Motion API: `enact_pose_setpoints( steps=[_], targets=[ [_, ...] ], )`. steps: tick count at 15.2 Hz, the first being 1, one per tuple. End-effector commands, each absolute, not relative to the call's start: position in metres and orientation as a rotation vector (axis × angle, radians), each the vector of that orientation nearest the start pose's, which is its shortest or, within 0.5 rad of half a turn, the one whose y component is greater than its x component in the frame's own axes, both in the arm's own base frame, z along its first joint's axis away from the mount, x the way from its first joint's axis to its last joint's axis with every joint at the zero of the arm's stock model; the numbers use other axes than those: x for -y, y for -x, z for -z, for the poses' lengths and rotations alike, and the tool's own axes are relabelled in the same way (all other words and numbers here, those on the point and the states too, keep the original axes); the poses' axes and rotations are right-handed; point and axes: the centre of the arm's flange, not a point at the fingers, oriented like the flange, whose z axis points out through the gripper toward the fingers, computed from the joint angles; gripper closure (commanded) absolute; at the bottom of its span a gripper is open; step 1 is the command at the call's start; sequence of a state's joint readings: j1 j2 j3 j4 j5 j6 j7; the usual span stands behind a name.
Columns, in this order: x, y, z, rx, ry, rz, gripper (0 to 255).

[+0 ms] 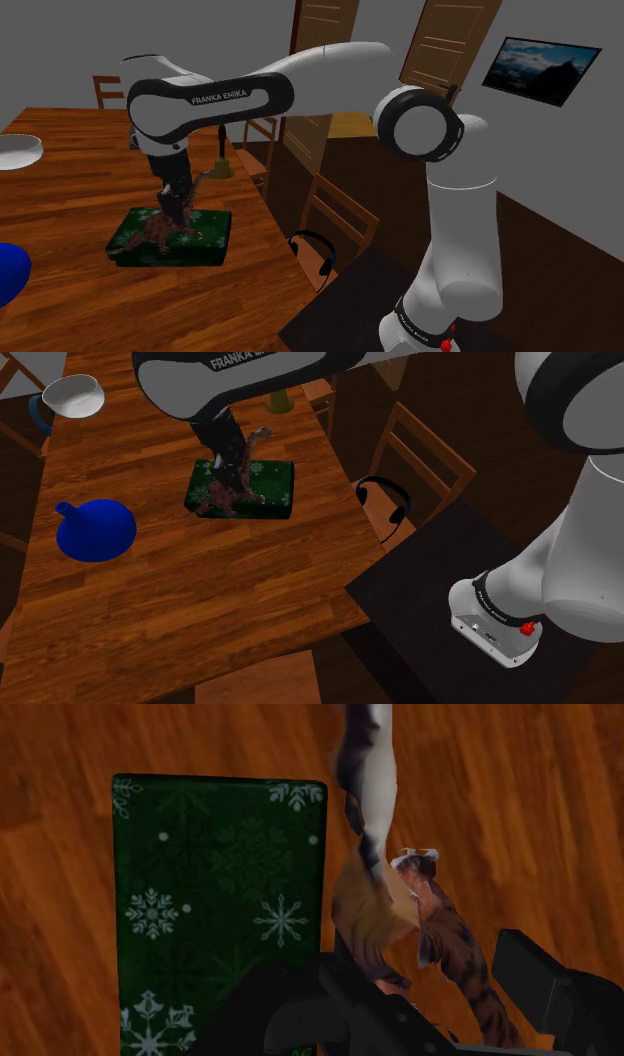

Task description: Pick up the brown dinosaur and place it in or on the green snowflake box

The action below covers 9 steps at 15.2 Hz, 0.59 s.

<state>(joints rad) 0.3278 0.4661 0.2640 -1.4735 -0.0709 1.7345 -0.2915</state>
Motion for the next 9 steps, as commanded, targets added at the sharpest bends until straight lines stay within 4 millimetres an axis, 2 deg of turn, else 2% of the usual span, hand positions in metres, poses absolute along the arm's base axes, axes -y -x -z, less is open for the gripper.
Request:
enact_pose_setpoints(
  steps=[1, 9],
  targets=[
    [-0.334, -0.596, -0.403, 1.331, 2.805, -0.302, 255],
    [-0.287, -0.696, -0.405, 1.331, 2.805, -0.302, 255]
  ],
)
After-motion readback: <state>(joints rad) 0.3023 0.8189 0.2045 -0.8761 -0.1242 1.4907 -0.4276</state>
